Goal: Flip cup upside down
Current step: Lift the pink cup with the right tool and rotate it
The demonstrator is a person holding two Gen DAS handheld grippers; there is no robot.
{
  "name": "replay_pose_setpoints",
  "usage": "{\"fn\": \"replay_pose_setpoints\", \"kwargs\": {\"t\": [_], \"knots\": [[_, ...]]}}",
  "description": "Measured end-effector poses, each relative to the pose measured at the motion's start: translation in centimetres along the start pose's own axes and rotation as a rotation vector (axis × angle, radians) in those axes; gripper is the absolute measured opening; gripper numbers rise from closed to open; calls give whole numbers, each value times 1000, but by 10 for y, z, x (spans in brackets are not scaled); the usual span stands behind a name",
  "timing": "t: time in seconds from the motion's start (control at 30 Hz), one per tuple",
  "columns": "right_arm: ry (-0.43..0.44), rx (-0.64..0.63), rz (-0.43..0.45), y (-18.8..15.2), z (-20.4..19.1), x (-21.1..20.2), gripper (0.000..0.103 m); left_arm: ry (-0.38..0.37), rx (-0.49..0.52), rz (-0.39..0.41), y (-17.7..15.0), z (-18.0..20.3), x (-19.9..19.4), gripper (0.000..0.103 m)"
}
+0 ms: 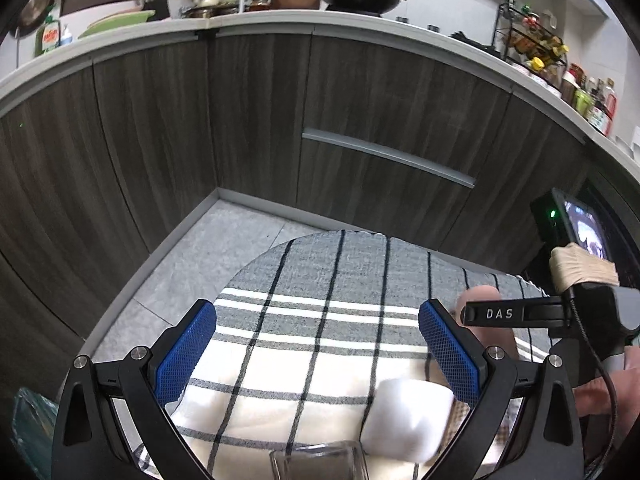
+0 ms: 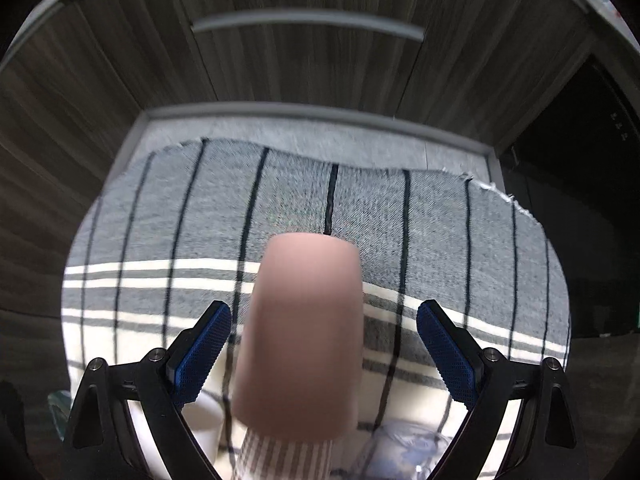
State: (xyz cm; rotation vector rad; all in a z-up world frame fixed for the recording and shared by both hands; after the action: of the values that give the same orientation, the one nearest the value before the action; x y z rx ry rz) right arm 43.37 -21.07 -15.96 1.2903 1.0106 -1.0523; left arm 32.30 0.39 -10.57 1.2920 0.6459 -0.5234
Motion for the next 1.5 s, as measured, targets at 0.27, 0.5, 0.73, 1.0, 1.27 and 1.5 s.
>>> {"fn": "replay_pose_setpoints", "kwargs": {"t": [0.27,0.5,0.73,1.0,1.27,1.5], "knots": [[45,15,-142,0,-5,41,70,-11,-46,-1,1,-11,9,103],[36,38,-57,3,-3,26,70,-28,-30,21,4,-5,0,103],[26,37,76,13,-5,-21,70,-64,-47,30,13,-7,-9,103],[80,30,95,-9,-17,-75,70,-63,-56,46,17,-30,-50,103],[169,60,88,-84,-35,-115,70,-4,65,63,-2,-52,-100,103],[189,55,68,-152,-54,-127,70,-21,51,35,-37,-74,-136,103]]}}
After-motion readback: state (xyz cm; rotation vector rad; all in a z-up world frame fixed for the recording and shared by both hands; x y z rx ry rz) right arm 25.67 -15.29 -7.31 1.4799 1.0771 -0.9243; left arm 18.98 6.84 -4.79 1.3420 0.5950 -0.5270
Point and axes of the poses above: each gripper's, at about its wrist camera, not at the fingertips, and x roughly the way its jaws point, z to its right, y to its top, the point moved 3 cm from there along x, roughly the way its jaws point, and after that the axes turned 2 degrees about -x, right-handed, at the moved point
